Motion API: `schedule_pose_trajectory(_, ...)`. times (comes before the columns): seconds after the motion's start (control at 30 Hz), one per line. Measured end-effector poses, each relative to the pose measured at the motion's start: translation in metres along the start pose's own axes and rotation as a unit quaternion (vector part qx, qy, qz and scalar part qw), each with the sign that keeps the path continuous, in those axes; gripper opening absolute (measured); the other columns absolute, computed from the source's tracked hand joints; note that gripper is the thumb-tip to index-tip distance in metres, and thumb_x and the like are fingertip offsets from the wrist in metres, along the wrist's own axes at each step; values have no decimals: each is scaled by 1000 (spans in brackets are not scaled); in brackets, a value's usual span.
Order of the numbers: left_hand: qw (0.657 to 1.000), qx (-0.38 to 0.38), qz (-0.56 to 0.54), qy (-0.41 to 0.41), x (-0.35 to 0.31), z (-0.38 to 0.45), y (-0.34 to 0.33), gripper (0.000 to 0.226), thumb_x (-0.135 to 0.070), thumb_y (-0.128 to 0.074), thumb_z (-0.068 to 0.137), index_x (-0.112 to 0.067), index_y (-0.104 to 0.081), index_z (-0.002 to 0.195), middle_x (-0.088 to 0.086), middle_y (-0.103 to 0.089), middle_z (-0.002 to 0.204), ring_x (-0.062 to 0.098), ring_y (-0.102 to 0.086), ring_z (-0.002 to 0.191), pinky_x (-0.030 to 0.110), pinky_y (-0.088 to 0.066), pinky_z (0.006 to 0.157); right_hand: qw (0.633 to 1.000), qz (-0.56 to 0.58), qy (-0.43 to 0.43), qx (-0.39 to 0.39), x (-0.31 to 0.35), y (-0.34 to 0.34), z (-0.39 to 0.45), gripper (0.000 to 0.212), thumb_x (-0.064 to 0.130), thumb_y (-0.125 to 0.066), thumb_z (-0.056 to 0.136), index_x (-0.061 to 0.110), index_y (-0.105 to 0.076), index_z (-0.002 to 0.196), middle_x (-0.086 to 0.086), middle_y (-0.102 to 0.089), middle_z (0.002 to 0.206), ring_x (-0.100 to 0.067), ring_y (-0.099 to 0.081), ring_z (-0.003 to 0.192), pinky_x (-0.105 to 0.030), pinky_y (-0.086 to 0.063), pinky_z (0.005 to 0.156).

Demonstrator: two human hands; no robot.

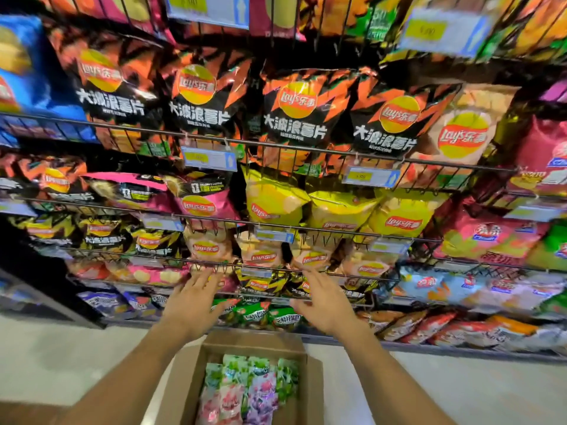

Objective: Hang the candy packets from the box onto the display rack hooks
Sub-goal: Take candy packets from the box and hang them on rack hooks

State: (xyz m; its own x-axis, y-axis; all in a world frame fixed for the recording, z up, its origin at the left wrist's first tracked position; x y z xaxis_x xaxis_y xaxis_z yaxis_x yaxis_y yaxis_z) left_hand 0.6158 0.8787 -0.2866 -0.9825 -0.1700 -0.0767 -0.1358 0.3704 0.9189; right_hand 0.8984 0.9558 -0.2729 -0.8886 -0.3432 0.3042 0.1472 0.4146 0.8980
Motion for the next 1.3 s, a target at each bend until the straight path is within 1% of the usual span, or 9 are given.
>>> schedule_pose_trajectory(0.13, 999, 22, 16, 29, 18, 26, -50, 75, -66, -23, 102, -29, 1, 164, -2, 0, 172, 23, -9, 158, 47, -14, 126, 998, 3, -16, 56, -7, -53, 25, 83, 62, -43, 99, 19, -11, 162, -2, -6, 170, -23, -6, 157, -44, -11, 127)
schedule_pose_trajectory(0.27, 998, 45, -4, 34, 36, 55, -119, 71, -58, -33, 104, -28, -7, 164, -3, -6, 172, 24, -13, 157, 46, -16, 126, 997, 30, -40, 59, -19, -121, 43, 73, 58, -54, 96, 18, -34, 154, -3, -36, 159, -26, -32, 147, -43, -30, 120)
schedule_pose_trajectory(0.4, 997, 67, -37, 26, 46, 75, -212, 67, -53, -37, 104, -26, -17, 162, -2, -19, 169, 23, -24, 154, 42, -26, 122, 994, 41, -60, 76, -35, -218, 62, 68, 65, -45, 91, 25, -41, 146, -2, -52, 141, -27, -57, 122, -40, -51, 94)
schedule_pose_trajectory(0.47, 995, 77, -47, 32, 51, 87, -268, 65, -53, -32, 101, -25, -25, 159, -1, -30, 164, 24, -31, 150, 42, -31, 119, 991, 51, -84, 94, -46, -283, 73, 79, 69, -34, 86, 28, -33, 154, -5, -46, 149, -31, -55, 126, -44, -51, 99)
schedule_pose_trajectory(0.67, 979, 125, -127, 96, 64, 126, -469, 57, -49, -41, 103, -18, -35, 150, 10, -42, 154, 33, -46, 139, 42, -41, 107, 984, 53, -113, 123, -87, -483, 97, 64, 43, -55, 100, 18, -33, 154, -5, -43, 154, -24, -42, 141, -29, -31, 114)
schedule_pose_trajectory(0.9, 919, 174, -298, 192, 74, 184, -689, 76, -49, -58, 98, -10, -30, 156, 17, -46, 152, 35, -45, 139, 41, -39, 113, 952, 144, -231, 139, -153, -695, 147, 63, 58, -55, 94, 16, -47, 141, -13, -63, 129, -34, -62, 116, -47, -51, 95)
schedule_pose_trajectory(1.07, 874, 188, -357, 269, 77, 211, -764, 77, -57, -81, 77, -11, -48, 129, 13, -57, 128, 33, -56, 119, 37, -47, 92, 962, 95, -242, 86, -177, -760, 164, 68, 66, -54, 91, 26, -43, 145, -12, -56, 130, -37, -60, 114, -53, -52, 92)
schedule_pose_trajectory(1.17, 874, 163, -357, 287, 71, 218, -778, 94, -52, -89, 69, -8, -41, 137, 15, -53, 133, 36, -54, 123, 42, -50, 99, 959, 88, -264, 62, -184, -776, 174, 82, 70, -58, 86, 37, -26, 155, -14, -51, 137, -38, -57, 120, -54, -50, 96)
schedule_pose_trajectory(1.3, 863, 131, -379, 307, 65, 212, -779, 97, -45, -93, 67, -7, -39, 139, 17, -56, 134, 37, -55, 124, 46, -49, 103, 937, 144, -310, 73, -186, -781, 177, 97, 71, -69, 78, 31, -27, 155, -14, -49, 143, -38, -47, 132, -52, -45, 104)
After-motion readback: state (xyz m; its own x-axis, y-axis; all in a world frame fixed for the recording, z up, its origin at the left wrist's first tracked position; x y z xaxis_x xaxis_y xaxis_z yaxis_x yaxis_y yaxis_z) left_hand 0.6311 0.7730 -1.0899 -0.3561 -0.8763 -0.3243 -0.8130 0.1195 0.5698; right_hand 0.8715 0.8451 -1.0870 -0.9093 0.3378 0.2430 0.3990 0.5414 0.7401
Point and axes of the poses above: each hand's wrist, its own z-axis towards the middle knuckle, its own y-axis out of the back of the hand, x = y × z, the point moved 1 cm from there along z, towards the middle knuckle
